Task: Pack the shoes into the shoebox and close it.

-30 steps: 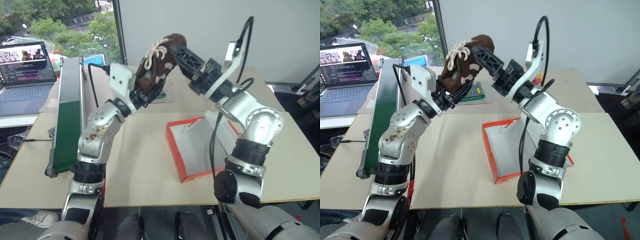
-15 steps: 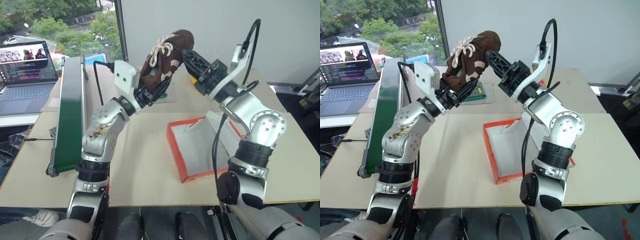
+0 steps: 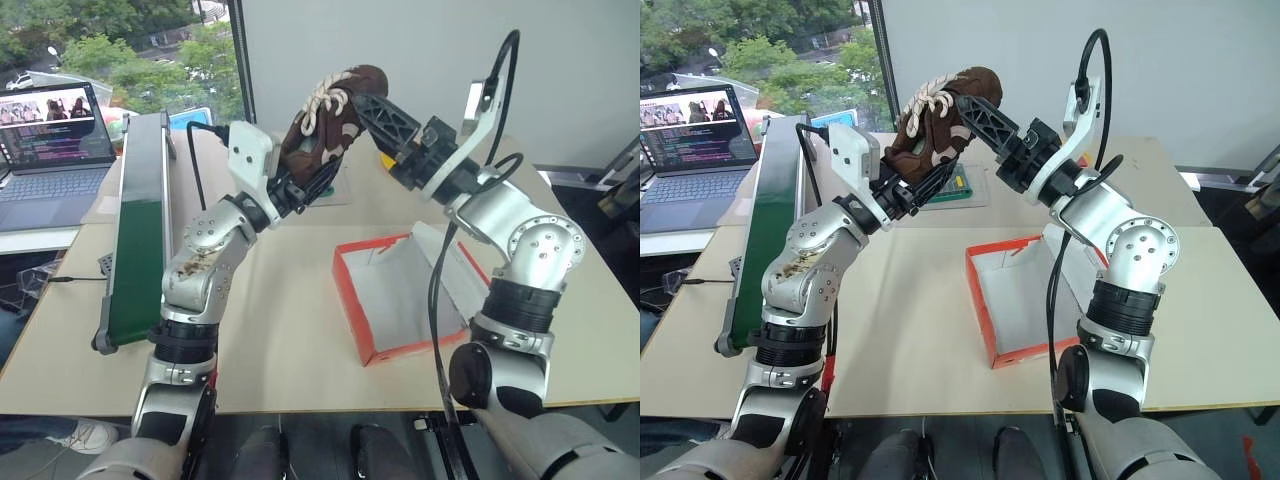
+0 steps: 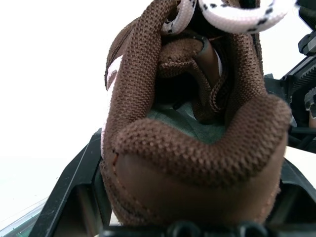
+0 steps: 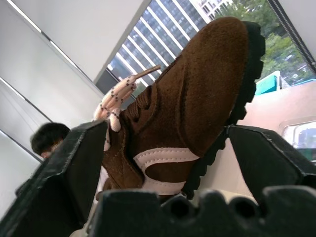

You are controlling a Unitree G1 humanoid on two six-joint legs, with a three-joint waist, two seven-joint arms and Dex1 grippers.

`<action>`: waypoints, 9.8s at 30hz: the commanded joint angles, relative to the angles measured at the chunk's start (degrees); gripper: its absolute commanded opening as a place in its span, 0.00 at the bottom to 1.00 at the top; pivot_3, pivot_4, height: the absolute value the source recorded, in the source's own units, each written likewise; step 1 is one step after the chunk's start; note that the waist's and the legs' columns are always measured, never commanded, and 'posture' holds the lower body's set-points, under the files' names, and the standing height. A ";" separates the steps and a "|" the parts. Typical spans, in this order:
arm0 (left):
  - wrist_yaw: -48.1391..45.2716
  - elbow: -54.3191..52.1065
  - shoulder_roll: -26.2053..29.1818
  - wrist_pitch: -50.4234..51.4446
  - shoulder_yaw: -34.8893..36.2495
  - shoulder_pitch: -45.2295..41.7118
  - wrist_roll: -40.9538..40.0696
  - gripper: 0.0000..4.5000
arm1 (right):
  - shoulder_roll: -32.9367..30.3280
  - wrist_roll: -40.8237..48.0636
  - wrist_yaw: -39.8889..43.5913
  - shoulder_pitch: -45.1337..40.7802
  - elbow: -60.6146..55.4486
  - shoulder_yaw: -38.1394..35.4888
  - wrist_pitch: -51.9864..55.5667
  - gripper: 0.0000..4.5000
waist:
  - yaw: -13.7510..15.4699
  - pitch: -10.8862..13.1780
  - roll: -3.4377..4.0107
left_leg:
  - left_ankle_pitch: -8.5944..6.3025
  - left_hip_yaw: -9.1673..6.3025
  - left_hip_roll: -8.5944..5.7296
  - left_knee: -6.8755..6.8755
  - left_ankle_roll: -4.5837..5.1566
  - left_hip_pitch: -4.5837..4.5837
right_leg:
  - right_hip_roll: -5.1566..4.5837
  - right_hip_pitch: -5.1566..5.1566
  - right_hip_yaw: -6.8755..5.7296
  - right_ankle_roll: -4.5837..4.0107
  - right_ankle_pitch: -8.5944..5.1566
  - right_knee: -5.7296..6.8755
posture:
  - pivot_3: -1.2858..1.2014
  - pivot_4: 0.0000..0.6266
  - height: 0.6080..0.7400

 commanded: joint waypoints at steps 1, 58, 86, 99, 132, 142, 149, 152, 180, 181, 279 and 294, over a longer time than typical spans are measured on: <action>-2.81 -4.64 -0.90 -0.27 -2.56 -1.86 -1.65 0.63 | -1.71 -1.02 1.77 0.76 1.28 0.03 -2.35 1.00 | 0.00 0.00 0.00 | 0.00 0.00 0.00 0.00 0.00 0.00 | 0.00 0.00 0.00 0.00 0.00 0.00 | 0.52 0.24 1.00; -2.83 -1.84 13.47 2.53 8.94 7.09 -1.82 1.00 | -34.02 -34.17 26.14 -11.72 9.89 35.73 5.12 0.07 | 0.01 0.14 0.19 | -0.02 0.08 0.00 0.01 0.03 -0.01 | -0.01 -0.08 0.10 0.03 -0.03 -0.04 | 0.52 0.24 1.00; 5.29 -12.68 11.33 6.02 10.59 18.37 -2.65 1.00 | -34.53 -48.97 41.54 0.41 18.35 48.04 5.69 0.07 | 0.30 0.14 0.19 | -0.04 0.06 -0.05 0.22 0.08 -0.45 | -0.03 -0.47 0.12 0.08 0.01 0.03 | 0.52 0.24 1.00; 7.97 -15.88 12.87 8.18 13.07 21.50 -2.20 1.00 | -30.91 -47.91 42.89 1.88 10.65 40.36 5.80 0.88 | 0.73 0.06 0.07 | -0.04 0.03 -0.04 0.23 0.06 -0.35 | -0.04 -0.32 0.06 0.09 0.01 0.01 | 0.52 0.24 1.00; 24.64 -16.64 3.97 1.80 24.17 40.52 5.25 1.00 | -12.77 -38.82 39.19 17.52 -3.95 25.36 -18.45 0.98 | 1.05 -0.03 -0.06 | -0.06 -0.04 0.02 0.21 0.06 0.06 | -0.11 0.05 -0.01 0.05 0.02 0.09 | 0.52 0.24 1.00; 27.16 -14.53 2.93 -0.03 25.42 39.92 5.68 1.00 | -10.09 -39.49 37.36 18.26 -3.14 26.30 -19.24 0.98 | 0.66 -0.03 -0.06 | -0.06 -0.03 0.02 0.18 0.05 0.17 | -0.07 0.13 0.00 0.04 0.02 0.09 | 0.52 0.24 1.00; 28.02 -12.19 2.98 -1.04 24.89 38.66 6.13 1.00 | -9.57 -40.04 36.70 18.67 -3.43 27.13 -19.03 0.98 | 0.57 -0.03 -0.06 | -0.07 -0.03 0.02 0.17 0.05 0.21 | -0.08 0.17 0.00 0.04 0.02 0.08 | 0.52 0.24 1.00; 28.37 -11.58 2.74 -1.11 24.21 37.95 6.70 1.00 | -9.56 -40.50 36.43 18.61 -3.04 27.71 -18.99 0.98 | 0.51 -0.03 -0.06 | -0.07 -0.03 0.01 0.17 0.05 0.21 | -0.08 0.17 0.00 0.04 0.02 0.08 | 0.52 0.24 1.00; 27.41 -4.87 5.05 -2.23 24.67 34.77 7.57 1.00 | -4.33 -38.22 35.55 17.17 -3.81 29.37 -16.24 0.98 | 0.10 -0.03 -0.06 | -0.07 -0.03 0.04 0.14 0.05 0.21 | -0.10 0.15 0.00 0.04 0.02 0.08 | 0.52 0.24 1.00; 27.22 -4.37 5.82 -1.84 25.14 34.37 7.38 1.00 | -4.94 -39.22 35.89 17.36 -3.76 30.33 -17.04 0.98 | 0.10 -0.03 -0.06 | -0.07 -0.03 0.04 0.14 0.05 0.21 | -0.10 0.15 0.00 0.04 0.02 0.09 | 0.52 0.24 1.00; 10.97 1.12 -11.38 23.92 3.25 -10.45 -12.06 0.06 | -1.46 -9.14 7.61 0.08 5.36 -0.88 -2.97 1.00 | -0.10 0.03 -0.03 | 0.01 -0.02 -0.05 0.05 -0.06 0.04 | 0.00 0.01 0.05 0.04 0.03 0.05 | 0.52 0.24 1.00; 11.23 0.88 -13.07 25.29 3.51 -11.62 -13.16 0.05 | -1.10 -9.55 7.48 -0.26 7.78 -0.77 -5.88 0.48 | 0.00 0.04 -0.02 | 0.01 -0.02 -0.05 0.05 -0.05 0.03 | 0.00 0.02 0.05 0.04 0.02 0.01 | 0.52 0.24 1.00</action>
